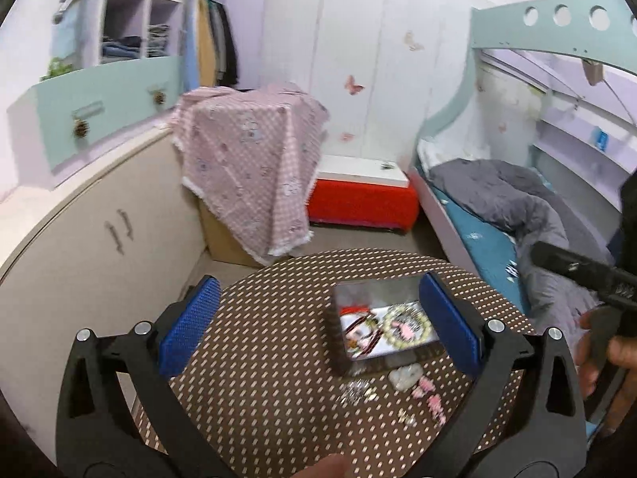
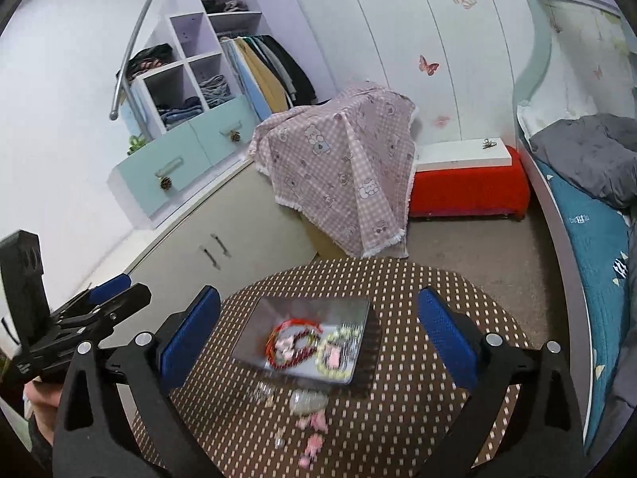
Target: Organize jewelry
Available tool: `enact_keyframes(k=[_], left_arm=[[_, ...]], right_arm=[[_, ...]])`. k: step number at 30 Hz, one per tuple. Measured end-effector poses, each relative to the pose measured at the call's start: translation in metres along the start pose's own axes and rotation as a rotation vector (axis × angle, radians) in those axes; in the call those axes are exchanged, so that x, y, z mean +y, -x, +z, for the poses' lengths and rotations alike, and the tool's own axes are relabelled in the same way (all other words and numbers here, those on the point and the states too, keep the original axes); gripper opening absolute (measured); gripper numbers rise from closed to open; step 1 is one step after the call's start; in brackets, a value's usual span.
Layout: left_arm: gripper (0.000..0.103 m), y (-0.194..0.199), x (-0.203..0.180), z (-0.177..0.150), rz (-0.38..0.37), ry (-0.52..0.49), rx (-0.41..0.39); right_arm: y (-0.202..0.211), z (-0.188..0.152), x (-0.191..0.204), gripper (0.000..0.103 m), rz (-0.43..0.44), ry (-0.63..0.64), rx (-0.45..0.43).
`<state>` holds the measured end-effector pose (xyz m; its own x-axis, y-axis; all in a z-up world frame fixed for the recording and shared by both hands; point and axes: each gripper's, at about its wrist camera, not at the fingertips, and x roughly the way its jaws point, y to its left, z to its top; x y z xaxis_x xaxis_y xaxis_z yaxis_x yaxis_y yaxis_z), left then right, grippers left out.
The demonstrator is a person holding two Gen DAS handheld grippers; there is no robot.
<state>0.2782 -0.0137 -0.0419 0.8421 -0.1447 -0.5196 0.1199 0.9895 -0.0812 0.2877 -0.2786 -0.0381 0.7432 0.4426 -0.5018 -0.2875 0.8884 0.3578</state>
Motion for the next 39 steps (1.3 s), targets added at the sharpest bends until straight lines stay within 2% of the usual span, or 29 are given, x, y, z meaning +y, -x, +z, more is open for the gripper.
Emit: enact_keyframes(k=[4, 8, 13, 18, 20, 22, 25, 29, 33, 39], left_arm=[[0.097, 0.024, 0.001, -0.019, 0.073, 0.04, -0.006], [0.097, 0.042, 0.001, -0.03, 0.085, 0.065, -0.018], [0.097, 0.058, 0.009, -0.039, 0.075, 0.067, -0.02], [0.097, 0.073, 0.019, -0.055, 0.007, -0.01, -0.042], [0.097, 0.069, 0.024, -0.063, -0.037, -0.033, -0.009], [0.097, 0.067, 0.026, -0.07, -0.102, -0.046, 0.007], [0.097, 0.064, 0.03, -0.08, -0.147, -0.063, 0.0], [0.097, 0.051, 0.03, -0.091, -0.181, -0.061, 0.032], [0.097, 0.034, 0.017, -0.096, -0.19, -0.106, 0.061], [0.097, 0.006, -0.016, -0.107, -0.194, -0.191, 0.114]], right_arm=[[0.021, -0.017, 0.004, 0.095, -0.007, -0.028, 0.016], [0.033, -0.03, 0.021, 0.095, -0.043, 0.048, 0.049], [0.049, -0.049, 0.041, 0.095, -0.082, 0.053, 0.034], [0.061, -0.072, 0.068, 0.095, -0.154, 0.046, -0.024], [0.064, -0.085, 0.076, 0.095, -0.174, 0.009, -0.052], [0.064, -0.095, 0.08, 0.095, -0.195, -0.024, -0.06], [0.057, -0.102, 0.087, 0.095, -0.253, -0.021, -0.029], [0.054, -0.109, 0.087, 0.095, -0.301, -0.005, -0.015], [0.04, -0.112, 0.07, 0.095, -0.362, -0.007, 0.025], [0.019, -0.118, 0.043, 0.095, -0.327, -0.038, 0.062]])
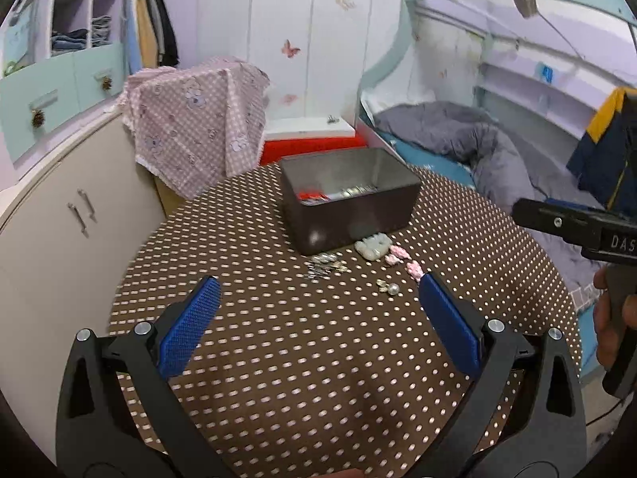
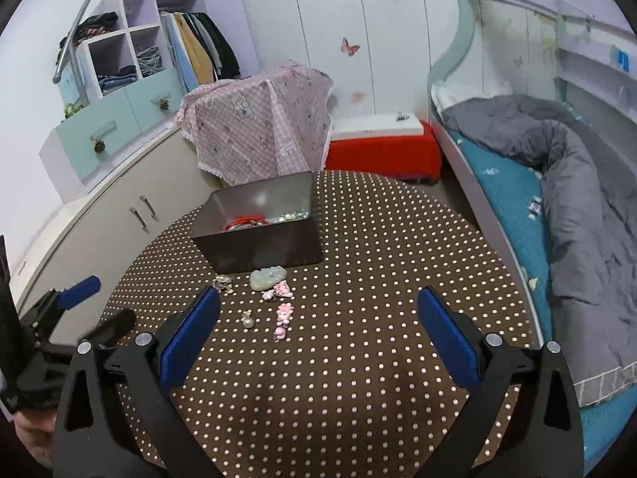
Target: Organize jewelry
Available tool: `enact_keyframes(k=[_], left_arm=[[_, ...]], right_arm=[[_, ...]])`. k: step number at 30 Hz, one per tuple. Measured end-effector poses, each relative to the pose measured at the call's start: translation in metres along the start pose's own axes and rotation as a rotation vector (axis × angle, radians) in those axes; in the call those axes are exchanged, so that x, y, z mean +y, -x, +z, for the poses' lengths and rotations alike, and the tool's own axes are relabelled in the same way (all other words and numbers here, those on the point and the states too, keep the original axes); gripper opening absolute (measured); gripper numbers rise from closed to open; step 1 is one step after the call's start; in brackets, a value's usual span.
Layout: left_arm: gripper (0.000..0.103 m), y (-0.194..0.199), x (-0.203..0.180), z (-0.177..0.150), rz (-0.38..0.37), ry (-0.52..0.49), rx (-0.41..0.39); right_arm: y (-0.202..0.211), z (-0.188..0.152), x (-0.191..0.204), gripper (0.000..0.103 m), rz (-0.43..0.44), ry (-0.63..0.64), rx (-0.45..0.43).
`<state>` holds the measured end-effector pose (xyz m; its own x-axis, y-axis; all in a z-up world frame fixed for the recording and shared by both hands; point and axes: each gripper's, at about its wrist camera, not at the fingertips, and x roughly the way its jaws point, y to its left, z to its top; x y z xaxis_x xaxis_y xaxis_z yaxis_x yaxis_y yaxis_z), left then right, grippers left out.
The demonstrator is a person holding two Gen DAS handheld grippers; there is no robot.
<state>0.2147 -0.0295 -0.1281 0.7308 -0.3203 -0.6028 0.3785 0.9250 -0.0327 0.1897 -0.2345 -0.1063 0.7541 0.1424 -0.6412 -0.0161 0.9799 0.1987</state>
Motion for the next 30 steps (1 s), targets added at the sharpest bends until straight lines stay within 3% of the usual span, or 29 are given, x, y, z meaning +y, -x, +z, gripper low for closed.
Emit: enact_keyframes(k=[6, 11, 17, 19, 24, 30], left_arm=[[0.097, -0.042, -0.028, -0.003, 0.019, 0.0, 0.08], [0.087, -0.068, -0.044, -0.008, 0.035, -0.006, 0.153], [0.065, -0.088, -0.05, -0.01, 0.036, -0.017, 0.226], [0.047, -0.091, -0.052, -0.009, 0.033, -0.027, 0.237], [0.015, -0.091, -0.055, -0.01, -0.024, -0.035, 0.233], [0.012, -0.081, -0.038, -0.012, -0.069, 0.014, 0.216]], right_arm=[[-0.013, -0.001, -0.025, 0.095, 0.047, 0.001, 0.027], [-0.016, -0.01, -0.061, 0.095, 0.062, -0.054, 0.042], [-0.022, -0.021, -0.074, 0.095, 0.083, -0.071, 0.073], [-0.023, -0.021, -0.076, 0.095, 0.083, -0.078, 0.079], [-0.024, -0.026, -0.071, 0.095, 0.089, -0.072, 0.093], [-0.035, -0.026, -0.049, 0.095, 0.1, -0.015, 0.13]])
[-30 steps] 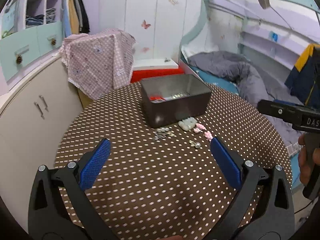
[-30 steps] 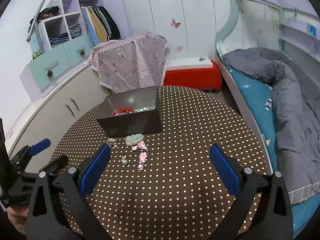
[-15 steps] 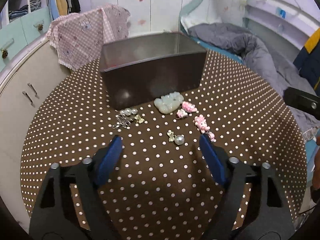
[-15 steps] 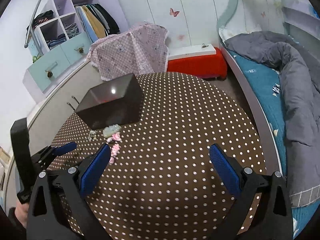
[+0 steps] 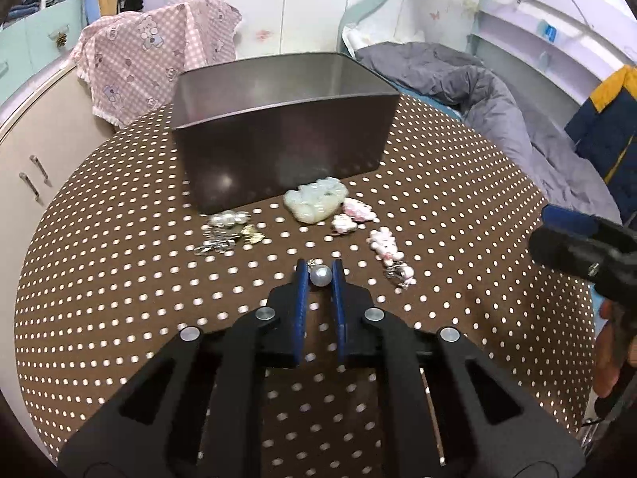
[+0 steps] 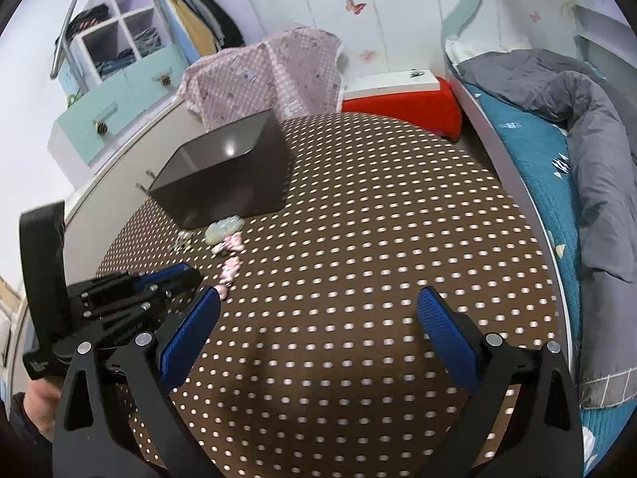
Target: Organize jewelry
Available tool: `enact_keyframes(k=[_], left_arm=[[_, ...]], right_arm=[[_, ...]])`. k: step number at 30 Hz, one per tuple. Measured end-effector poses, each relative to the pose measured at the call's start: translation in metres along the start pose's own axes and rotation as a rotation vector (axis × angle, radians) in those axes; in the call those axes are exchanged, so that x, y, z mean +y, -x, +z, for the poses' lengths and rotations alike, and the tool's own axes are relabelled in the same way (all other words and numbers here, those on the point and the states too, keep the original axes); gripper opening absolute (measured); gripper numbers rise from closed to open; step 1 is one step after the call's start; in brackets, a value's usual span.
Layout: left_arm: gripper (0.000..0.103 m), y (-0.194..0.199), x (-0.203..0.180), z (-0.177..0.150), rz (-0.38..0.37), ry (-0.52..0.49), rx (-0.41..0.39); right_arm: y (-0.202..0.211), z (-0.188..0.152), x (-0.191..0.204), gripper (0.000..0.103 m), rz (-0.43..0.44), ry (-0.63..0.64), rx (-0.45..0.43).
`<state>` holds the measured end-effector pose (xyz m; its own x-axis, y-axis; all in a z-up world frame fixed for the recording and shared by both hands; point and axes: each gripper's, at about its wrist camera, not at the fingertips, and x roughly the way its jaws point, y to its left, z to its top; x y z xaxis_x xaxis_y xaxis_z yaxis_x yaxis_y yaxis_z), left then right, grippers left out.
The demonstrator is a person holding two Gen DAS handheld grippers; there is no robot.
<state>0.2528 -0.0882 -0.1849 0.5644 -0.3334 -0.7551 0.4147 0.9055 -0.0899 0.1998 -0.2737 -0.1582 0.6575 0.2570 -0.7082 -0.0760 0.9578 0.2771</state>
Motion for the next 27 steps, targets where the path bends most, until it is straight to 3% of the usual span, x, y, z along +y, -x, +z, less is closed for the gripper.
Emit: enact_keyframes(k=[9, 15, 17, 18, 19, 20, 25, 27], left_arm=[[0.012, 0.028, 0.02, -0.011, 0.013, 0.026, -0.058], [0.013, 0.012, 0.027, -0.022, 0.03, 0.025, 0.025], [0.02, 0.014, 0.028, -0.023, 0.014, 0.035, 0.018], [0.031, 0.015, 0.028, -0.023, 0.011, 0.039, 0.015], [0.055, 0.016, 0.028, -0.023, 0.023, 0.041, 0.009], [0.064, 0.018, 0.029, -0.024, 0.036, 0.043, 0.0], [0.067, 0.02, 0.039, -0.026, 0.032, 0.068, -0.006], [0.06, 0.018, 0.04, -0.027, 0.02, 0.067, -0.002]], right_arm=[[-0.023, 0.002, 0.042, 0.095, -0.012, 0.104, 0.044], [-0.027, -0.004, 0.053, 0.095, -0.015, 0.127, 0.067], [-0.027, -0.006, 0.054, 0.095, -0.018, 0.128, 0.071], [-0.028, -0.007, 0.055, 0.095, -0.019, 0.128, 0.073], [-0.028, -0.007, 0.054, 0.095, -0.021, 0.128, 0.076], [-0.028, -0.008, 0.054, 0.095, -0.022, 0.129, 0.079], [-0.03, -0.009, 0.054, 0.095, -0.021, 0.126, 0.086], [-0.033, -0.01, 0.053, 0.095, -0.02, 0.124, 0.091]])
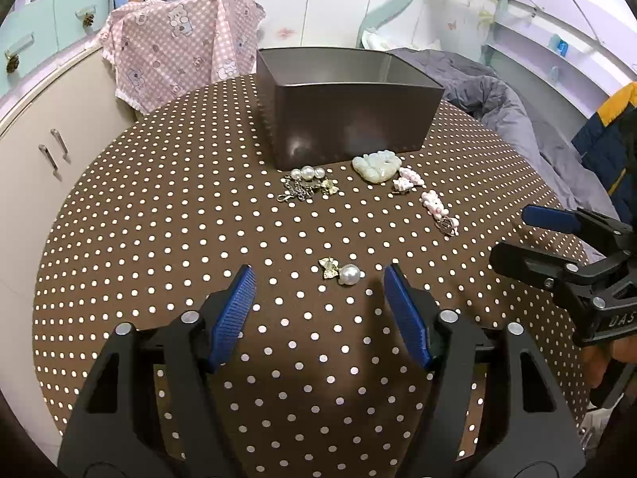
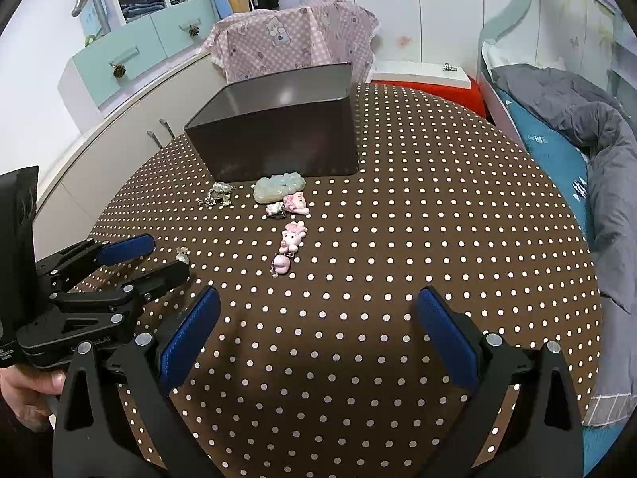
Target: Organize jewelry
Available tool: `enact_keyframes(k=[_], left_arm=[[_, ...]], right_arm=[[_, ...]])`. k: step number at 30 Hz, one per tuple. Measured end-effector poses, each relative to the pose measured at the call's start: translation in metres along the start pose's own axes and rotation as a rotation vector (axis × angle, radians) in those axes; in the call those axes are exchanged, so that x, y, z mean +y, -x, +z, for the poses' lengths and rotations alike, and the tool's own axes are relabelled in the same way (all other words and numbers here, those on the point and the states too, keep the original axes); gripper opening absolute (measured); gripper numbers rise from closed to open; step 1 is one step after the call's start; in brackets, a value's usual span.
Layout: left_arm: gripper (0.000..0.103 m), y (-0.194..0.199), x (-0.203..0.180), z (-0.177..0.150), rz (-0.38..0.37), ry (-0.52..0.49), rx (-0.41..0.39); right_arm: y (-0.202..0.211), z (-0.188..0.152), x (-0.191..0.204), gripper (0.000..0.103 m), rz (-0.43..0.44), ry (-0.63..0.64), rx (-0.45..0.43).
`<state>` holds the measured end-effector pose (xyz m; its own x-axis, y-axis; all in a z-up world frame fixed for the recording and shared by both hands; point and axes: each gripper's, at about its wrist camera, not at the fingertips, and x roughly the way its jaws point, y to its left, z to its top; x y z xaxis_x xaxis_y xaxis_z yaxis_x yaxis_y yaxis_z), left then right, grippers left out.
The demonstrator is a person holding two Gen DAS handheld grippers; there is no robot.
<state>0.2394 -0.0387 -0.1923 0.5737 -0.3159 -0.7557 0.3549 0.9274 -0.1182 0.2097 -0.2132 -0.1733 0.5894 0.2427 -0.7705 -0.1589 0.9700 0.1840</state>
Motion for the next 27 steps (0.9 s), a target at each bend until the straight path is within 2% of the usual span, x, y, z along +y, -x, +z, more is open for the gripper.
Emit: enact_keyframes(k=[2, 4, 11, 13, 14, 15, 17, 18, 19, 20, 23, 25, 27], left_arm=[[0.055, 0.0, 0.0, 0.0, -0.009, -0.005, 0.0], [0.042, 0.0, 0.001, 0.0, -0.02, -0.005, -0.001], [0.036, -0.003, 0.0, 0.006, -0.026, -0.028, 0.003], [0.015, -0.005, -0.004, 0.008, -0.036, -0.043, 0.01], [0.015, -0.005, -0.006, 0.008, -0.038, -0.045, 0.009], [0.014, -0.005, -0.009, 0.008, -0.043, -0.045, 0.008], [0.014, -0.003, -0.009, 0.006, -0.044, -0.049, 0.004], [0.014, -0.002, -0.009, 0.006, -0.042, -0.048, 0.001], [0.014, 0.0, -0.007, 0.006, -0.042, -0.042, -0.002], [0.014, 0.001, -0.006, 0.005, -0.043, -0.035, -0.005], [0.014, 0.008, 0.0, 0.005, -0.037, -0.019, -0.019], [0.014, 0.013, 0.004, 0.006, -0.038, -0.009, -0.029], [0.014, 0.018, 0.005, 0.007, -0.038, -0.002, -0.039]], right_arm=[[-0.002, 0.002, 0.001, 0.095, 0.0, 0.001, 0.003], [-0.003, 0.003, 0.002, 0.095, 0.002, 0.002, 0.003], [-0.012, 0.01, 0.007, 0.095, 0.011, 0.023, -0.006], [-0.019, 0.014, 0.01, 0.092, 0.013, 0.032, -0.003], [-0.024, 0.015, 0.012, 0.087, 0.014, 0.038, 0.001], [-0.03, 0.016, 0.015, 0.074, 0.01, 0.053, 0.011], [-0.034, 0.017, 0.023, 0.058, -0.042, 0.112, 0.002], [-0.034, 0.016, 0.025, 0.046, -0.05, 0.129, 0.003], [-0.033, 0.016, 0.026, 0.023, -0.043, 0.142, 0.006], [-0.03, 0.016, 0.025, 0.011, -0.021, 0.138, 0.015], [-0.021, 0.013, 0.018, 0.01, -0.003, 0.126, 0.006], [-0.006, 0.014, 0.008, 0.01, 0.043, 0.089, -0.023], [0.008, 0.019, 0.002, 0.01, 0.053, 0.081, -0.049]])
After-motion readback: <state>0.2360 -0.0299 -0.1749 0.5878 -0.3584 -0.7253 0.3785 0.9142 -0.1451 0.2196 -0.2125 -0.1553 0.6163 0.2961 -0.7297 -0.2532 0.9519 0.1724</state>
